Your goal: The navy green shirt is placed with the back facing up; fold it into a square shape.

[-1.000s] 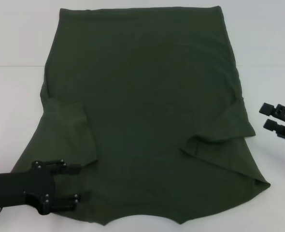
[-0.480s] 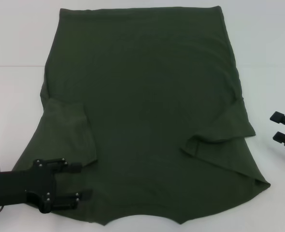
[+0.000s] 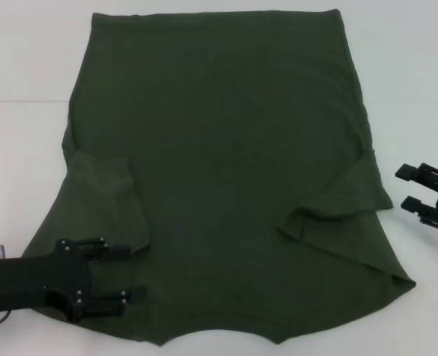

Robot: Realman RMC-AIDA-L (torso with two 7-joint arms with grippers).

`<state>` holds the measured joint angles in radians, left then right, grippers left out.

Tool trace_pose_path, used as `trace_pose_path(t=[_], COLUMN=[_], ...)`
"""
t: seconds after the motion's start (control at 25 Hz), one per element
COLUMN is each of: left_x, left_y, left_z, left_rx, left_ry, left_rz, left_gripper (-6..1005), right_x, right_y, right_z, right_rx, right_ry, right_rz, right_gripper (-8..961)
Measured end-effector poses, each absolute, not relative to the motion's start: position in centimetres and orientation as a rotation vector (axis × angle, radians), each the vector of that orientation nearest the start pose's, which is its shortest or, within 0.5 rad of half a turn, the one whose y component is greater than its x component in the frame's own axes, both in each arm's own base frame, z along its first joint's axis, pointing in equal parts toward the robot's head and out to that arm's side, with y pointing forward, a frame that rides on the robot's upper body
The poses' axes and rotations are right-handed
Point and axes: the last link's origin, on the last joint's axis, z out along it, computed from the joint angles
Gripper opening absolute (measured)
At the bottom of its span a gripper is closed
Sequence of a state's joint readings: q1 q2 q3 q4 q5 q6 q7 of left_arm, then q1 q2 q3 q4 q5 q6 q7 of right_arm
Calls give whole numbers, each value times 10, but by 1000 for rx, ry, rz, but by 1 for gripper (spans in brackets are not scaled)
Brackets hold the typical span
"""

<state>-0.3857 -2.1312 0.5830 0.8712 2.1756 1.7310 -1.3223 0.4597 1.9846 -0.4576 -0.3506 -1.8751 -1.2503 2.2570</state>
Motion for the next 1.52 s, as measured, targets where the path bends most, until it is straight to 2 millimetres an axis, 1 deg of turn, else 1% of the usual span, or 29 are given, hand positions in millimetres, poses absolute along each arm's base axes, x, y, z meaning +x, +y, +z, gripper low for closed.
trace_pose_path(t=[0.32, 0.64, 0.88, 1.28, 1.52], left_x=[-292, -292, -291, -291, -291], left_y=[281, 281, 280, 279, 279], left_z=[17, 17, 16, 17, 17], left_rx=[-2777, -2778, -2783, -2788, -2788], left_ry=[-568, -568, -564, -561, -561], left_rz=[-563, -565, -570, -573, -573], left_gripper=[755, 753, 752, 753, 753], right_x=[351, 332, 325, 323, 327], right_y=[332, 337, 339, 338, 335], right_z=[19, 5, -3, -9, -10], right_rx=[-1578, -1686, -1717, -1728, -1710], right_ry=[2097, 2135, 2154, 2170, 2181], right_rz=[1071, 1046, 1019, 988, 982], right_gripper=[824, 823, 823, 822, 824])
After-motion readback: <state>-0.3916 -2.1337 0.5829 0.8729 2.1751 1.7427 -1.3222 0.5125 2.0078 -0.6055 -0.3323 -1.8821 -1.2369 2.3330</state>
